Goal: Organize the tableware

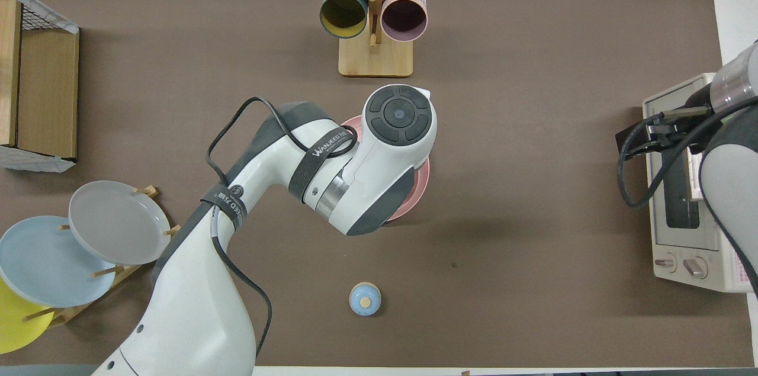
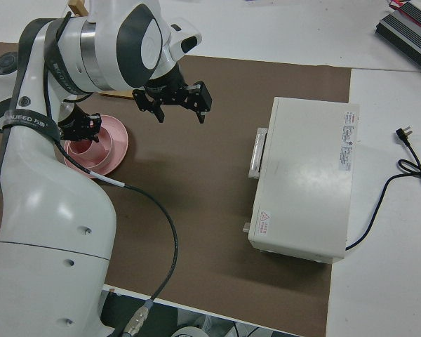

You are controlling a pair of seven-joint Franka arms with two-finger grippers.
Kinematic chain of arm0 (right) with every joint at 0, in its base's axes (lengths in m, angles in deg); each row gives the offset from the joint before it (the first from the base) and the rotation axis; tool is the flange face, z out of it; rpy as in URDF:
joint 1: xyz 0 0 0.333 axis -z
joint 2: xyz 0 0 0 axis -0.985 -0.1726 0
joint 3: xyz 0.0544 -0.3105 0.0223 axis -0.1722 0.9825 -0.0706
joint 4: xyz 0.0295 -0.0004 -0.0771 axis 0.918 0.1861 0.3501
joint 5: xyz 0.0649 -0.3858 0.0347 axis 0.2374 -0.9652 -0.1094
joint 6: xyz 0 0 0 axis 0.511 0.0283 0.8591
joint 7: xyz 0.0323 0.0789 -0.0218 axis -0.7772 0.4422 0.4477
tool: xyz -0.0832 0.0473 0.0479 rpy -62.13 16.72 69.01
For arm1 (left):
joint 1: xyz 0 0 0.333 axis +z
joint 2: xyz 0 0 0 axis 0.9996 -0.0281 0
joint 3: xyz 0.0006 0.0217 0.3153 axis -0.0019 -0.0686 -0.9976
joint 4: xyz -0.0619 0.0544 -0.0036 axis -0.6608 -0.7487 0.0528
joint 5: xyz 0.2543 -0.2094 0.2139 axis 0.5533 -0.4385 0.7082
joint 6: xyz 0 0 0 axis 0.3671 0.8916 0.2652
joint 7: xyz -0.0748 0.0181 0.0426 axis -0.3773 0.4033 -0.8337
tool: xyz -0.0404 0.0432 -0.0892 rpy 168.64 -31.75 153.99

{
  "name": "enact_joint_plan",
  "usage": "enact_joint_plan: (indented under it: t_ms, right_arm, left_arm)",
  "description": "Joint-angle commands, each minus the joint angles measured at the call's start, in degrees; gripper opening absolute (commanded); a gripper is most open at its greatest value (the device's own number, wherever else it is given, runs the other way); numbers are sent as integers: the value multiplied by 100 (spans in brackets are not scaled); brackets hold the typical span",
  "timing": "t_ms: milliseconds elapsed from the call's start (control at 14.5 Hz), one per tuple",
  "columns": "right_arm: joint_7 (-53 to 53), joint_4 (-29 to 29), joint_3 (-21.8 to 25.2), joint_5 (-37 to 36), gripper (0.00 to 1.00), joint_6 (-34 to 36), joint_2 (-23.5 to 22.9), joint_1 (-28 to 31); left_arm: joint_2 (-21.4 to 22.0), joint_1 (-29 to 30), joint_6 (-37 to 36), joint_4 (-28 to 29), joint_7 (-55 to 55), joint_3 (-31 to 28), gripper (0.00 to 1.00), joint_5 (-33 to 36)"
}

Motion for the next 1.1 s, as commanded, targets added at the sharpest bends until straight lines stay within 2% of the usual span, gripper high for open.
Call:
enact_joint_plan:
  t_ms: [0,138,483,759,1034]
  right_arm:
    - [-105,123,-20,140,100,-140,145,100]
    - [-122,115,-20,140,100,-131,154,196]
    - [-131,115,-20,140,100,-87,171,223]
    - [-122,88,-28,140,100,-87,242,223]
    - [-114,97,-29,140,100,-96,251,232]
  left_arm:
    - [94,-84,-3,84,-76,-106,100,62]
    - [295,-5,-265,49,-15,-132,100,62]
    - [1357,758,-1293,22,905,-150,100,71]
    - [2184,1864,-2154,75,2573,-142,100,62]
    - [2711,3104,-2666,364,4814,-142,100,18]
